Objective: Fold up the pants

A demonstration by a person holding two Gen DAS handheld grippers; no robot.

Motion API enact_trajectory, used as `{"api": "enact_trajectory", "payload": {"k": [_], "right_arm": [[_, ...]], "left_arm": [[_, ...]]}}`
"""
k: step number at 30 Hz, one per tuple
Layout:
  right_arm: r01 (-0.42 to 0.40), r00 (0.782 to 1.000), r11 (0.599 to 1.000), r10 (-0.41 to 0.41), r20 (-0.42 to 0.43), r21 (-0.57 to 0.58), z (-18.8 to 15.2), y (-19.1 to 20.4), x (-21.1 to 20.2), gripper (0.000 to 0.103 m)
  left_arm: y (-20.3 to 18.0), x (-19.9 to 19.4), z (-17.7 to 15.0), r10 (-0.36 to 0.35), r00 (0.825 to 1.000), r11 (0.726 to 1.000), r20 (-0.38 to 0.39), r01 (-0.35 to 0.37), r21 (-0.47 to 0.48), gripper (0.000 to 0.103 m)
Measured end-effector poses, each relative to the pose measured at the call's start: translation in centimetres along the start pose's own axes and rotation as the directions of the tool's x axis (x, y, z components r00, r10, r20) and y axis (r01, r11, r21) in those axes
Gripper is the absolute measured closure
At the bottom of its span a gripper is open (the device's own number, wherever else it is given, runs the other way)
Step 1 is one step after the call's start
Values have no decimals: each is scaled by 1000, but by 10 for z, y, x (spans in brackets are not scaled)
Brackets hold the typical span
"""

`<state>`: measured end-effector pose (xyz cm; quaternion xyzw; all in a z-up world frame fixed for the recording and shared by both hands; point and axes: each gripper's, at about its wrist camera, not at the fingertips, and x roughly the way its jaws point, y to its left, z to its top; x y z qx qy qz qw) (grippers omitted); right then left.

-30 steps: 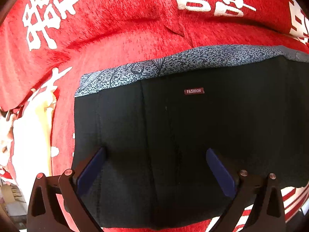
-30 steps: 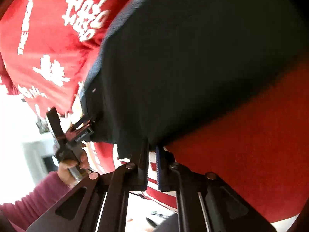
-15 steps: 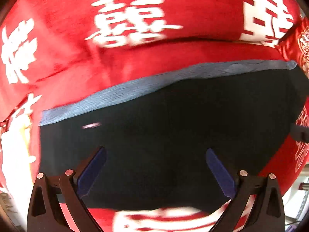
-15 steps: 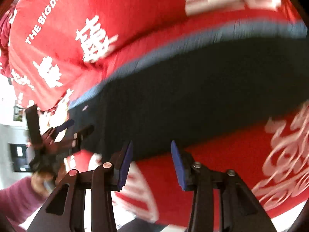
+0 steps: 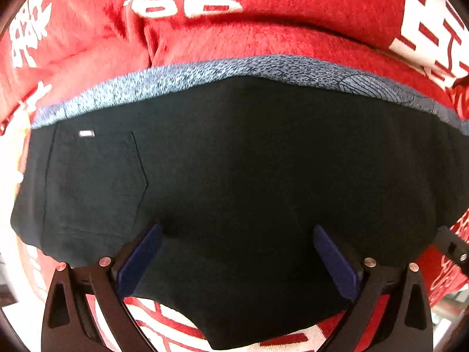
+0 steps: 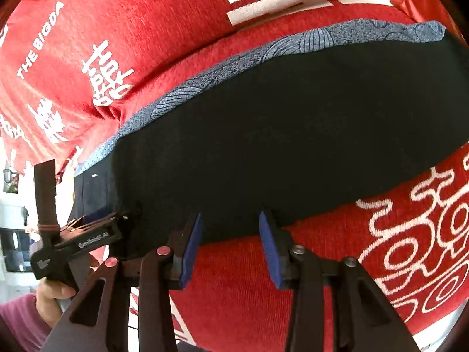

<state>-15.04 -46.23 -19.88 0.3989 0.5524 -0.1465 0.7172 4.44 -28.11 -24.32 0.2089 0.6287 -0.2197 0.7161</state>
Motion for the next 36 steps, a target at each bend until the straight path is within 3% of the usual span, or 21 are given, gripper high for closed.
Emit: {"api": "enact_trajectory", "payload": {"k": [13,33,36], "right_arm": [[-44,996,999,44,-75,1,1,-10,-6,59],[-32,997,990,41,-68,135,4,-83,-36,57],[-30,998,988,38,-47,150,3,-92,-44,57]], "left_arm": [[-16,-3,2,92,996,996,-17,-92,-6,0],[-32,-8,9,232,972,972,-31,-230,43,0],[-42,-16,13,200,980,979,-22,-199,50,0]]}}
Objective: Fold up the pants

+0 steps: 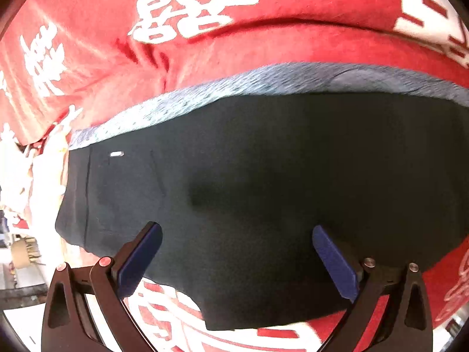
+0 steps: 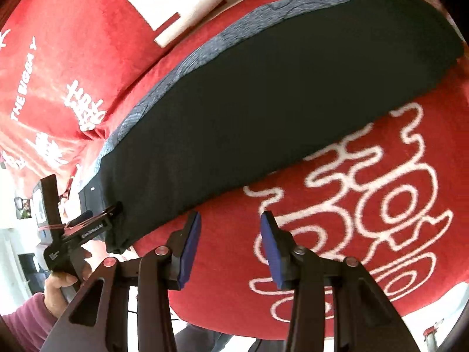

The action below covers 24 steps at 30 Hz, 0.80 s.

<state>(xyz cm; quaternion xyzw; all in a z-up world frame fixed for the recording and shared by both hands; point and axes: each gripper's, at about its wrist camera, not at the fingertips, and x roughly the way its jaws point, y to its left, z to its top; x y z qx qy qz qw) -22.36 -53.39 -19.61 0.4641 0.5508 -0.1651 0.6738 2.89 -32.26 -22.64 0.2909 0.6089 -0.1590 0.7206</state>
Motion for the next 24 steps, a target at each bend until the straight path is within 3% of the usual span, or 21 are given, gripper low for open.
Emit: {"api": "enact_trajectory", "payload": {"k": [6,11,16,18,20,24], "right_arm": [[50,991,997,-57,124,53,11,-30,-31,57],[134,960,977,-169,223,165,29,-69,-58,57],[161,940,951,-229,252,264,41,-106,-70,58],[156,935,946,-235,267,286,46,-118,-74,66],[165,929,946,-244,280,278,53,-125,-77,87],[189,915,954,-257,311,232,68,-121,-85,92]], "left_arm": [[-51,-30,15,-79,994,994,75,73,84,0],[-104,-35,28,-170,983,980,75,160,120,0],[-136,-20,26,-157,986,978,54,147,147,0],[-132,-16,25,-177,982,979,59,169,117,0],[-128,-13,25,-207,977,974,49,201,100,0],[-127,-10,24,-205,978,974,37,200,109,0]]}}
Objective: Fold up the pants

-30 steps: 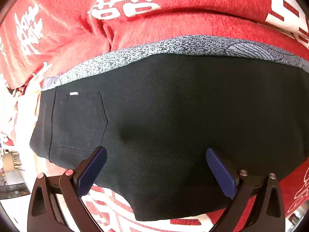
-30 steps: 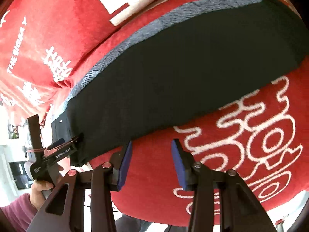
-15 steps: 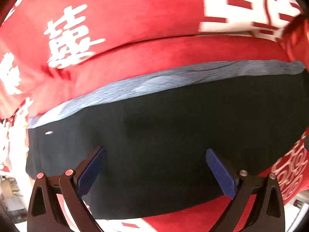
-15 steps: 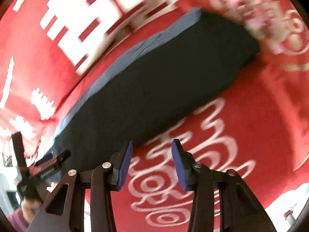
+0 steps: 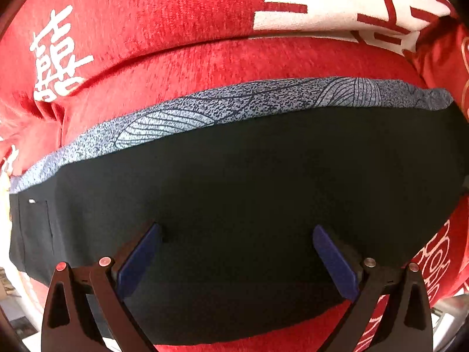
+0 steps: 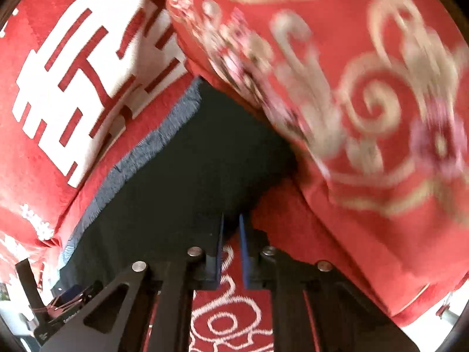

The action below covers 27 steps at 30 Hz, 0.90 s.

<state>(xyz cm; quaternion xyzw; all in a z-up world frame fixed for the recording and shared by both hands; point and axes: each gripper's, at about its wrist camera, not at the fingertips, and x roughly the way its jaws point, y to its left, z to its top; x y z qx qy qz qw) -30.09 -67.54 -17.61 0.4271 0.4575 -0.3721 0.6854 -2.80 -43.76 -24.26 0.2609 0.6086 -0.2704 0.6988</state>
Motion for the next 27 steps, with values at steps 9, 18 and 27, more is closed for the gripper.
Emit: {"api": "enact_trajectory", "payload": {"k": [9,18,27], "right_arm": [[13,1000,1000,-13,-1,-10,4,-8,6,91],[-231,967,970,237,-89,76,-40,-13,7,83],[-356,934,923,357,21,149,-55,-22,20,69]], "left_arm": [[-14,-6,-4,41,998,999,39,-42,16,0],[-14,-7,-4,46,998,999,40,-46,9,0],[-13,-5,-5,41,998,999,46,-40,-3,0]]}}
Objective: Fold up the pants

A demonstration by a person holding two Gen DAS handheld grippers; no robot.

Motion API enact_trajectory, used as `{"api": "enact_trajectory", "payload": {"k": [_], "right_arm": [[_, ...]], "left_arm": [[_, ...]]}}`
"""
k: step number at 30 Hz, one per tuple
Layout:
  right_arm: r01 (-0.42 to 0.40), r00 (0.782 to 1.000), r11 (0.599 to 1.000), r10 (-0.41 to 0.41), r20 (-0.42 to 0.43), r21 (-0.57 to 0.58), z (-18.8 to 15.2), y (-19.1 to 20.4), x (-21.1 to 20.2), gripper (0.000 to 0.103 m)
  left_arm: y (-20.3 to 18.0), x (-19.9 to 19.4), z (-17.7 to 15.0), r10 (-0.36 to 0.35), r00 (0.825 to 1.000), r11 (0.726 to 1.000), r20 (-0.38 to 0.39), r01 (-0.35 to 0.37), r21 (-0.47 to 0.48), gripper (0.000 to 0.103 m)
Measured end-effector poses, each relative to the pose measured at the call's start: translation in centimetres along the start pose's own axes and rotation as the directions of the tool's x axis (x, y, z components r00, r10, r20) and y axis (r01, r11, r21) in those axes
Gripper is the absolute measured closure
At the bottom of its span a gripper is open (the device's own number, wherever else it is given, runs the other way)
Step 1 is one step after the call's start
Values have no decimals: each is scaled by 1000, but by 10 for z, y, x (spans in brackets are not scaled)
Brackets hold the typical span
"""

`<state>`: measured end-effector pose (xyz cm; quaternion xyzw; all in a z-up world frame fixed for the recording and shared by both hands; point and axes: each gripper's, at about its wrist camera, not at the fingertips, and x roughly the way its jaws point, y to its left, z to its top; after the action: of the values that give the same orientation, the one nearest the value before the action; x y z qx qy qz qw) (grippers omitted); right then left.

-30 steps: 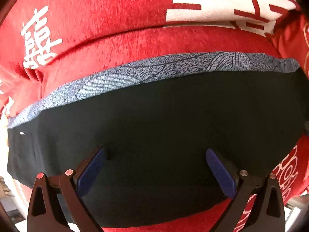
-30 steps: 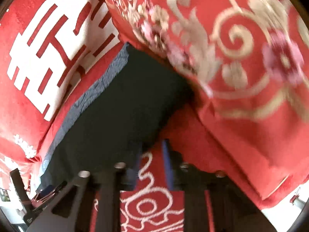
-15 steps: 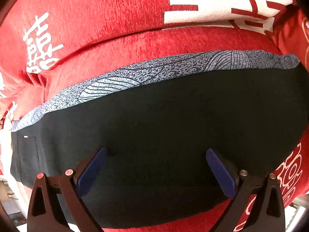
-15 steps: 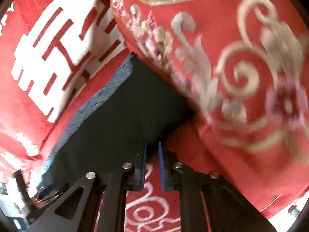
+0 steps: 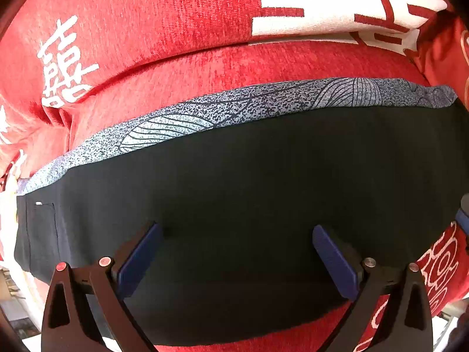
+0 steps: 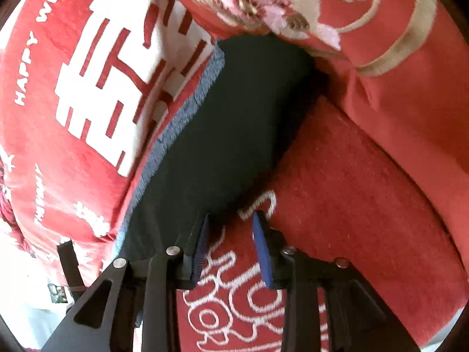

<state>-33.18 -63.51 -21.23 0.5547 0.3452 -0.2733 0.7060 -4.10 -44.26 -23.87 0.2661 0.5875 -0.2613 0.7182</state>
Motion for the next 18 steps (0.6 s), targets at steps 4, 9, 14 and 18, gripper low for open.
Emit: {"api": "enact_trajectory", "payload": {"k": [4,9,14,18], "right_arm": [[-46,994,998,43,99,32,12,-4,8,65],[-21,984,1000,17,178,17,27,13,18,57],[19,990,998,-27,137,58,36,25,7,87],[-1,989,996,14,147,-87,39,61,-14,88]], "left_arm": [[-2,0,-2,5,1000,1000,21,-5,14,0],[-4,-1,-2,-9,999,999,33,7,36,0],[-2,-16,10,-22,1000,999,17,22,27,22],[-18,-36,20,-81,992,995,94,75,69,22]]}}
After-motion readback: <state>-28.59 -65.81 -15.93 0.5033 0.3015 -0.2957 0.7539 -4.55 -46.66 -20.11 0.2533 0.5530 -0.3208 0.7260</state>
